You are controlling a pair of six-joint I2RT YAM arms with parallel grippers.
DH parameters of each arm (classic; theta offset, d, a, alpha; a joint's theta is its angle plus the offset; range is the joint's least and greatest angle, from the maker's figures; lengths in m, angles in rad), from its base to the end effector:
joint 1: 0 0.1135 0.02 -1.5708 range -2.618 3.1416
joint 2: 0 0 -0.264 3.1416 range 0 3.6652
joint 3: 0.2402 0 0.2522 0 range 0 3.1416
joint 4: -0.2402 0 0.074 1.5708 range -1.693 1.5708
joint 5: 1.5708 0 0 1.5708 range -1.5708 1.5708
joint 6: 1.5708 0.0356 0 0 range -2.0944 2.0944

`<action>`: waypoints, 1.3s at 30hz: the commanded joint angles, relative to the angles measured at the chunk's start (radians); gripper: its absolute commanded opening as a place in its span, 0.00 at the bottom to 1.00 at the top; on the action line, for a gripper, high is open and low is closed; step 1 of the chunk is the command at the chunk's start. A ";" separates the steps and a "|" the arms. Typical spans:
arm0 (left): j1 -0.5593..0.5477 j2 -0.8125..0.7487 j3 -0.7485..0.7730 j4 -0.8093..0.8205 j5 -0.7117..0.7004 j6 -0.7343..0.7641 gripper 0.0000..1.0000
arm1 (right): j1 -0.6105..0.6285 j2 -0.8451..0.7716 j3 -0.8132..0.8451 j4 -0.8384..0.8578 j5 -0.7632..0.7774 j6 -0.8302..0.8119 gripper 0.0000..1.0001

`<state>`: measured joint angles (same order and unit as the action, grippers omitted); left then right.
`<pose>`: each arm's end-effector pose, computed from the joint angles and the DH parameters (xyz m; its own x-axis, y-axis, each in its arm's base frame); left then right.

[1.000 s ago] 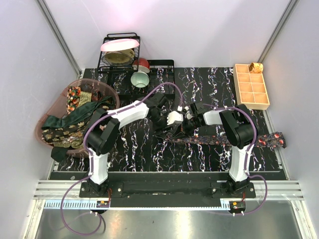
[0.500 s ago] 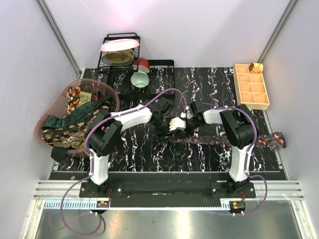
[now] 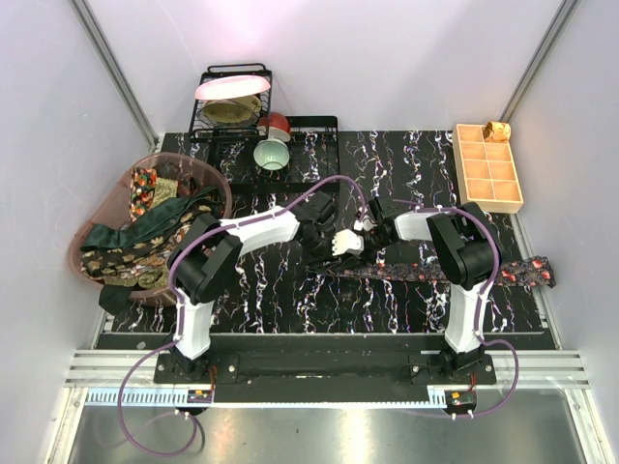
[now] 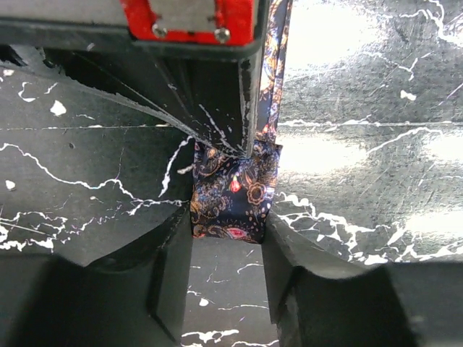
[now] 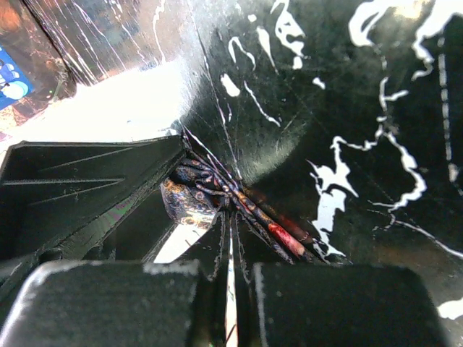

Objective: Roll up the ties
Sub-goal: Roll the tie at the center of the board.

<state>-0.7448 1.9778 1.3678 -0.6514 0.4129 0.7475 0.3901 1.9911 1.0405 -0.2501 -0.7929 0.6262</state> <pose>0.2786 -0.2763 0.1632 -0.0305 0.8750 -0.4831 0.9973 -0.0058 -0.0733 0.3184 0.1583 0.0978 -0.9947 0.0357 0.0962 0.0960 0.6543 0.7501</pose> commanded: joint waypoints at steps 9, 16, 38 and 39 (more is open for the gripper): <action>-0.021 -0.065 0.079 0.024 0.086 -0.065 0.39 | 0.000 0.000 0.018 -0.038 0.075 -0.028 0.00; -0.048 0.010 0.122 0.013 0.047 -0.073 0.39 | -0.002 0.006 0.018 -0.031 0.060 -0.022 0.00; -0.059 0.081 0.034 -0.016 -0.088 0.001 0.35 | -0.060 -0.112 -0.011 0.008 -0.111 0.049 0.16; -0.059 0.079 0.034 -0.016 -0.086 0.001 0.35 | -0.065 -0.127 -0.013 0.003 -0.124 0.043 0.16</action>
<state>-0.7990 2.0327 1.4456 -0.6483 0.3943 0.7128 0.3576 1.9697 1.0222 -0.2371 -0.8326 0.6739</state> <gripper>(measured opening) 0.361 0.156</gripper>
